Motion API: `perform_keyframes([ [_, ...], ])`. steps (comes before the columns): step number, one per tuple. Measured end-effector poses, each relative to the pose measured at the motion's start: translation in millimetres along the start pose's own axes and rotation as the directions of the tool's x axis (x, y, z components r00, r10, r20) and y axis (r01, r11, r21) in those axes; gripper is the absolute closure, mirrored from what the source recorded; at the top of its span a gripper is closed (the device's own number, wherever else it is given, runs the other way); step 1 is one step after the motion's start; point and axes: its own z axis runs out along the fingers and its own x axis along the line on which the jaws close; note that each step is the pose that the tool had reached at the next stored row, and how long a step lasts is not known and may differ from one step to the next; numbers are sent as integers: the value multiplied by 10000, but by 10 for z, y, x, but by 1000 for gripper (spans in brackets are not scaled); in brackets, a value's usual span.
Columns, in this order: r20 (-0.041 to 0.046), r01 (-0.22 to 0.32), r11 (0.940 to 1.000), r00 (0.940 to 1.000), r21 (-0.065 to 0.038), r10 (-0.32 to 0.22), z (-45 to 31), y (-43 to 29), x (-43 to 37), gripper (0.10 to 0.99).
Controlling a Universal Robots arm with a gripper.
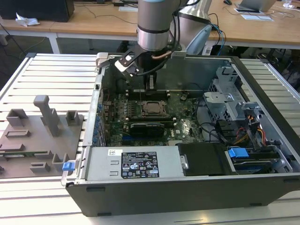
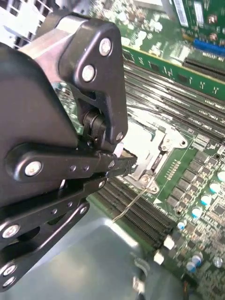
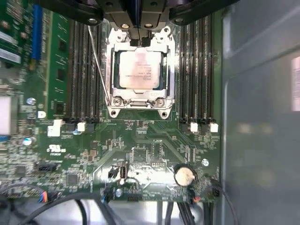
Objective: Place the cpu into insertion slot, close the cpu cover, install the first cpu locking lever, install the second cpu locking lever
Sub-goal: 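Close the cpu cover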
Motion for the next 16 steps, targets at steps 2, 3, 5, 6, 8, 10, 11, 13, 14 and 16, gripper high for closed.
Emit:
perform_keyframes([
  [2,0,0,10000,10000,0,0,-131,0,0,980],
  [3,1,0,10000,10000,0,0,-222,1,0,980],
  [5,1,0,10000,10000,0,0,-339,1,0,980],
  [6,0,0,10000,10000,0,0,-387,1,0,980],
  [8,-2,0,10000,10000,-1,0,-414,1,0,980],
  [10,-2,0,10000,10000,-2,0,-414,1,0,980],
  [11,0,0,10000,10000,0,0,-415,1,0,980],
  [13,0,0,10000,10000,0,0,-416,1,0,980],
  [14,0,0,10000,10000,-1,0,-417,1,0,980],
  [16,0,0,10000,10000,0,0,-417,1,0,980],
])
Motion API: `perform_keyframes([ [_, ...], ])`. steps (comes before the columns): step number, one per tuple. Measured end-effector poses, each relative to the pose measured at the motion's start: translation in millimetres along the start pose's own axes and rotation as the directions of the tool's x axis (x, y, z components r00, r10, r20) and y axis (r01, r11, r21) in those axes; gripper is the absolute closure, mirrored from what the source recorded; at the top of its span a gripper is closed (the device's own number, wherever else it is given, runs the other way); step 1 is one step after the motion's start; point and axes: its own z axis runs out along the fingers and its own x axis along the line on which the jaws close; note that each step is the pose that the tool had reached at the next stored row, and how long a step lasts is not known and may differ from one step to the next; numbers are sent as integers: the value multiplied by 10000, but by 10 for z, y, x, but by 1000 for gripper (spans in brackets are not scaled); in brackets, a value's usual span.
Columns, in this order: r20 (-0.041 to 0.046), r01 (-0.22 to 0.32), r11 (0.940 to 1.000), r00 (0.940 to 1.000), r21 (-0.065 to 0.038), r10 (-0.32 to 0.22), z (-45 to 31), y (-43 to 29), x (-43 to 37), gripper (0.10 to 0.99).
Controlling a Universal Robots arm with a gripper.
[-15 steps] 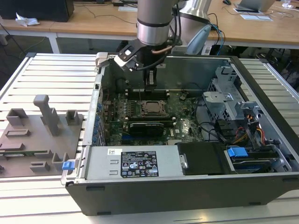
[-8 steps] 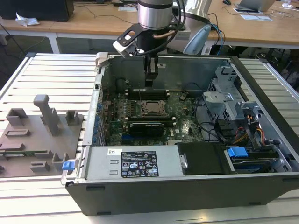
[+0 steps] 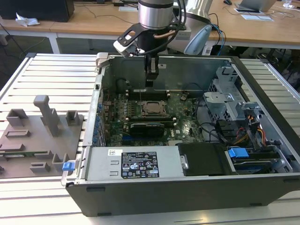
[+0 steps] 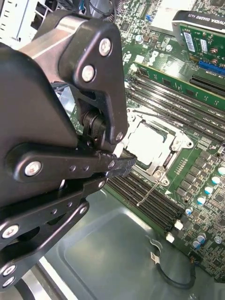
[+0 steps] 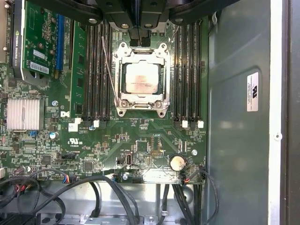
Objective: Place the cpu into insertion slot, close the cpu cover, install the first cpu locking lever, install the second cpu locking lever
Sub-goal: 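Install the first cpu locking lever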
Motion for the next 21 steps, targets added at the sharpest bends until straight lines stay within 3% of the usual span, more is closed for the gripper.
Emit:
perform_keyframes([
  [5,0,100,9999,9999,0,-100,-1,0,0,980],
  [11,-2,1155,9933,9933,0,-1155,-1,0,0,980],
  [12,-3,1433,9897,9897,0,-1433,-1,0,0,980],
  [14,-6,2379,9713,9713,0,-2379,-1,0,0,980],
  [16,-7,2839,9589,9589,-1,-2839,-1,0,0,980],
  [18,-7,3099,9508,9508,-1,-3099,-1,0,0,980],
  [21,-8,3841,9233,9233,-2,-3841,-1,0,0,980],
])
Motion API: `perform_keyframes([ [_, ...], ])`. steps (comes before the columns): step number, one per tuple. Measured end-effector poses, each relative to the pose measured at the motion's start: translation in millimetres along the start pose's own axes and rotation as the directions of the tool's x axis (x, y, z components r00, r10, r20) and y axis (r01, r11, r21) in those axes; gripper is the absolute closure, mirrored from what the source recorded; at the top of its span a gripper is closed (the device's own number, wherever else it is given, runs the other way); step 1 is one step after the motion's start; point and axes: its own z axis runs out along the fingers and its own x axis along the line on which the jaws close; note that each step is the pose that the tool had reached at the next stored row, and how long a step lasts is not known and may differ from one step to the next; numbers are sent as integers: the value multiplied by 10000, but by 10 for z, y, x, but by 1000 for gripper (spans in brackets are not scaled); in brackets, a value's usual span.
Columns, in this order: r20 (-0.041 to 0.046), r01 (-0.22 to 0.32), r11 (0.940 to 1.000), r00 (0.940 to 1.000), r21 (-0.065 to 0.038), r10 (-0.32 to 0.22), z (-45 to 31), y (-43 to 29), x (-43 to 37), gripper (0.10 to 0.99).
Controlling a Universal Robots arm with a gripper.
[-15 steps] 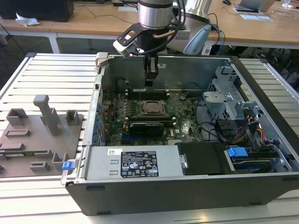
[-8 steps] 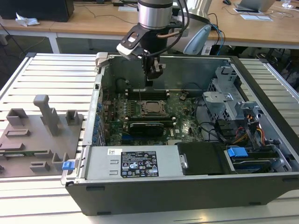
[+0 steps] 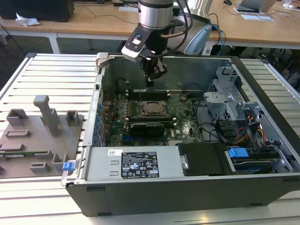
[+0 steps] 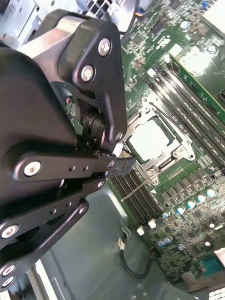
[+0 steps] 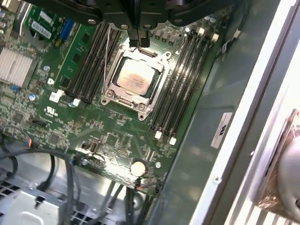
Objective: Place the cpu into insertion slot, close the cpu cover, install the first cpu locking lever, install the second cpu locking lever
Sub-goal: 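Install the first cpu locking lever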
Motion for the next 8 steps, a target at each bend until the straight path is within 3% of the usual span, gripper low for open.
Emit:
perform_keyframes([
  [4,-2,773,9970,9970,0,-773,0,0,0,980],
  [8,-4,1535,9882,9882,-1,-1535,0,0,0,980],
])
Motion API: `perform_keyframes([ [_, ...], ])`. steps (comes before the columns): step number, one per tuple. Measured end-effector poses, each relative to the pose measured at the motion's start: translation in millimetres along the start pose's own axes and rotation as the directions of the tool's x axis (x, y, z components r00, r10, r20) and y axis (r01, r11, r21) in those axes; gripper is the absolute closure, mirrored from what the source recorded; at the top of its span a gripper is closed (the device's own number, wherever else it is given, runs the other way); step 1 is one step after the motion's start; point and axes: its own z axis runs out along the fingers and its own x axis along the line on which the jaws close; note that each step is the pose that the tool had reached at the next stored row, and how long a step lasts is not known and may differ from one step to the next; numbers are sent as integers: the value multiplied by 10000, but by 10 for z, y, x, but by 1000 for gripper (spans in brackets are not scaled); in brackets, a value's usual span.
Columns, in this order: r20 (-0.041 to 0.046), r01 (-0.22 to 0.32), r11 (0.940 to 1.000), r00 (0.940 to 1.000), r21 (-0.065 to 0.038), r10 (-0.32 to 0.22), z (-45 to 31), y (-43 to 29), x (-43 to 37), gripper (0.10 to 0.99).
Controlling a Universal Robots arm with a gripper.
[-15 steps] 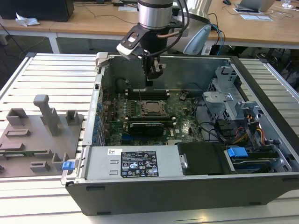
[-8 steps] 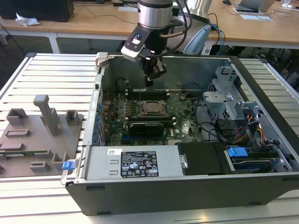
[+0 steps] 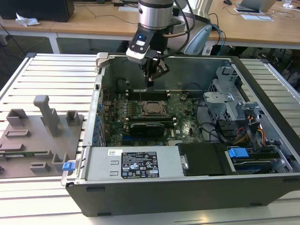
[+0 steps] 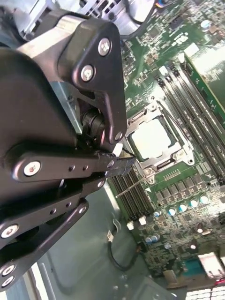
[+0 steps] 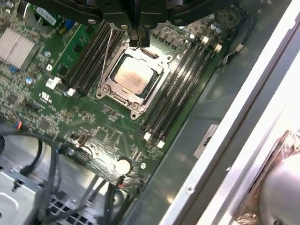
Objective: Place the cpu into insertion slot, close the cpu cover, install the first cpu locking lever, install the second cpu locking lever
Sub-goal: 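Install the first cpu locking lever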
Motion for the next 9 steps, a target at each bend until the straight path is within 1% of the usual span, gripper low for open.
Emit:
perform_keyframes([
  [4,-1,556,9985,9985,0,-556,0,0,0,980],
  [6,-2,1055,9944,9944,0,-1055,0,0,0,980],
  [7,-3,1387,9903,9903,0,-1387,0,0,0,980],
  [9,-4,1699,9855,9855,0,-1699,0,0,0,980],
])
